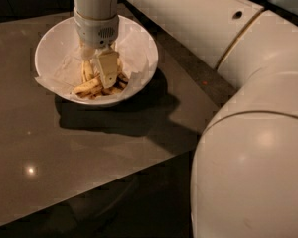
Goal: Pick banana from white bowl
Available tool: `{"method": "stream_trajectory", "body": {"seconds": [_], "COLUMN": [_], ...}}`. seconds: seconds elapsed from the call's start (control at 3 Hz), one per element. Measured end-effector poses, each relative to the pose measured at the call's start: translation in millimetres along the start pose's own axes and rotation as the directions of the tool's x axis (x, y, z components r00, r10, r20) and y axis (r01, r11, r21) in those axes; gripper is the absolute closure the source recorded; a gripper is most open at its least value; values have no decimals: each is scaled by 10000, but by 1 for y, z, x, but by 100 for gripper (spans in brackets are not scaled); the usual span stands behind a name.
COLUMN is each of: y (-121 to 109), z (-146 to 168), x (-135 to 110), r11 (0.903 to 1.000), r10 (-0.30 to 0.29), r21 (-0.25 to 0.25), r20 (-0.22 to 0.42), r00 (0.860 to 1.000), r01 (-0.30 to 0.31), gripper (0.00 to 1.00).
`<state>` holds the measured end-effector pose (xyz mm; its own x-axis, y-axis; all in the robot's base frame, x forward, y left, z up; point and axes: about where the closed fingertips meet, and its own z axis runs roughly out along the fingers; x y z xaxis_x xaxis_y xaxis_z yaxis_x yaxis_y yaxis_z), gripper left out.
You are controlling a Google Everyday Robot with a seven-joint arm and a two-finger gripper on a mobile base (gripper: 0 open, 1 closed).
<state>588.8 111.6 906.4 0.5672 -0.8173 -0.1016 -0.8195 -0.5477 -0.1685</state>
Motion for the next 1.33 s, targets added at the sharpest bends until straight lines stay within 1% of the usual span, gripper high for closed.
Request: {"method": "stream_trajectory", "body": {"seconds": [0.33,0.67,1.0,1.33], "y": [5,7,8,9], "z": [7,19,29,38], "x": [-2,-1,2,3], "r11": [9998,9989,9974,9966], "r10": [8,40,45,-77], "r21": [-193,-470,-724,-817], "r20": [91,211,269,189], "r00": [10000,9998,9996,9998], "r01": [-6,-30,-26,92], "gripper": [37,31,28,47]}}
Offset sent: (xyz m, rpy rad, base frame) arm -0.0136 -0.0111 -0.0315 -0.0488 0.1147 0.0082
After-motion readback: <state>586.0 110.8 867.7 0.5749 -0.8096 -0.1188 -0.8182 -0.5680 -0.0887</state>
